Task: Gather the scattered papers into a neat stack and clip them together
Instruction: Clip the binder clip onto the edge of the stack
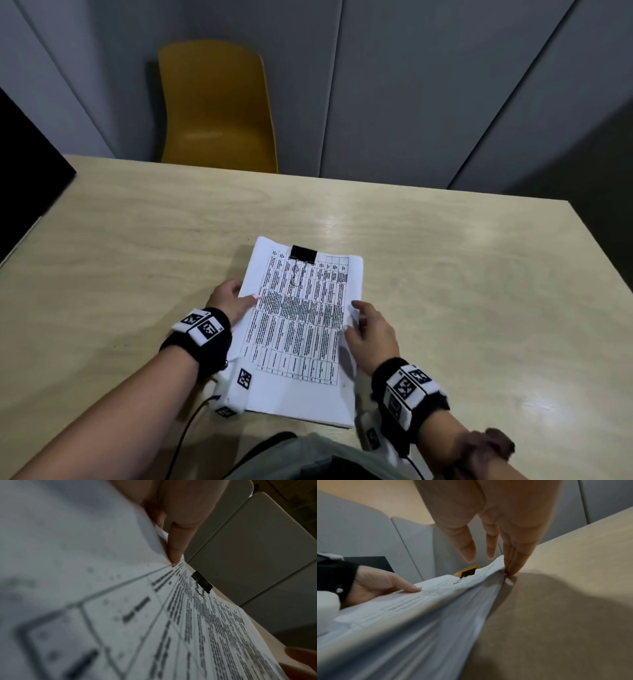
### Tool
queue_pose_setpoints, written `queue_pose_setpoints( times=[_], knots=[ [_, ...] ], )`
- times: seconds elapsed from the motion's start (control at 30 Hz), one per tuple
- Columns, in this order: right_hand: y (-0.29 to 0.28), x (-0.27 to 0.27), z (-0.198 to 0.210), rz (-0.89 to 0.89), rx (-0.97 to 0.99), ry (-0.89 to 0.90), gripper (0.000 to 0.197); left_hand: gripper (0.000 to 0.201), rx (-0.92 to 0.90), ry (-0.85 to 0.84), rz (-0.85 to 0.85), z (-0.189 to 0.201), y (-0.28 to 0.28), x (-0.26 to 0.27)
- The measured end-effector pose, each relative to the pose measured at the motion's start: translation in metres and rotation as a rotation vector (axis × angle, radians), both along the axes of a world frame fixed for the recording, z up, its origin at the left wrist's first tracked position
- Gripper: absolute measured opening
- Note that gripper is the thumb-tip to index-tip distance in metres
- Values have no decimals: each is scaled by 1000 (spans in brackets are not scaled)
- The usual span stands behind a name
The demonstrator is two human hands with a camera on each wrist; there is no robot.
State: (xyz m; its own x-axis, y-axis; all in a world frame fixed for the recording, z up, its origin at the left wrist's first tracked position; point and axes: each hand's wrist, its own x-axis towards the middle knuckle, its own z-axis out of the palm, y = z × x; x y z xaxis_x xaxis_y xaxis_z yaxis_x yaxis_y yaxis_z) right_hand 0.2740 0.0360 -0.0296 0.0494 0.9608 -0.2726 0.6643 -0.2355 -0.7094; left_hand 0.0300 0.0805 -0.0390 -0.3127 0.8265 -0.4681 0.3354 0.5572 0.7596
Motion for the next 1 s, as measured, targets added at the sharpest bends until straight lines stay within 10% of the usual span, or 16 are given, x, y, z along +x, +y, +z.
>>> queue_pose_setpoints(
  times=[0.23,0.5,1.0],
  knots=[
    [14,-3,6,313,-133,-137,67,44,-44,254,-182,10,-19,-14],
    [44,-3,7,290,-187,-84,66,60,36,-185,63,13,-28,-22],
    [6,-2,-3,201,-44,-152,54,50,110,-212,-40,17,-41,-9]
  ],
)
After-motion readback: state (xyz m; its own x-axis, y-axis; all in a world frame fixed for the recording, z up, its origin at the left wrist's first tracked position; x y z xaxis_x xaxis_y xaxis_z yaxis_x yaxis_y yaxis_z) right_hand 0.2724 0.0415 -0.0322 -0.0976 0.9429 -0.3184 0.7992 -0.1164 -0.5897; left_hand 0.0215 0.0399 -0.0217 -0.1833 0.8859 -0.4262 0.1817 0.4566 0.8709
